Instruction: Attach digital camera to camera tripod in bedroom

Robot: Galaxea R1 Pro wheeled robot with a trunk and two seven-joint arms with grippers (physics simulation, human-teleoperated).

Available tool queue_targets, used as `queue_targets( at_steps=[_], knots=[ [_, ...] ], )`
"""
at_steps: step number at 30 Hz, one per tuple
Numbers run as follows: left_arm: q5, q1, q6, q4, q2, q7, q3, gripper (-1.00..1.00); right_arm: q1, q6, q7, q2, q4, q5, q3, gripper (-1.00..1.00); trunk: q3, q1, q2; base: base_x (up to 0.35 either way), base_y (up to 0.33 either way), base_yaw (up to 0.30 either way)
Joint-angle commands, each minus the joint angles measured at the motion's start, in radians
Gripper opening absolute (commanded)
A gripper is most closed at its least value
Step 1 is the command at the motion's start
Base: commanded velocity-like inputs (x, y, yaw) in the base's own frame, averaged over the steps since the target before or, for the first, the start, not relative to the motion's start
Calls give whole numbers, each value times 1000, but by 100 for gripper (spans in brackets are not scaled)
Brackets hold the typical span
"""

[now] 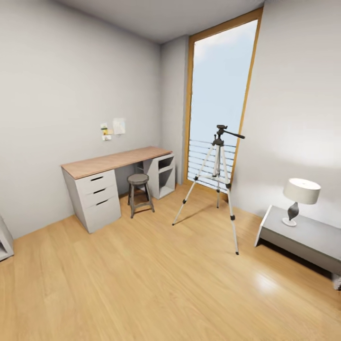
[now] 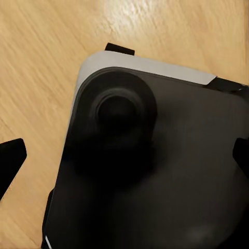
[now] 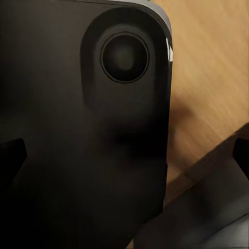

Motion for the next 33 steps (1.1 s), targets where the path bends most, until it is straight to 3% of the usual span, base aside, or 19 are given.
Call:
queue_targets(
  at_steps=[1, 33],
  knots=[
    [4, 0, -2, 0, 0, 0, 0, 100, 0, -3, -1, 0, 0, 0, 0, 100, -1, 0, 0, 0, 0, -273],
    [5, 0, -3, 1, 0, 0, 0, 100, 0, -1, -1, 0, 0, 0, 1, 100, -1, 0, 0, 0, 0, -290]
  ],
)
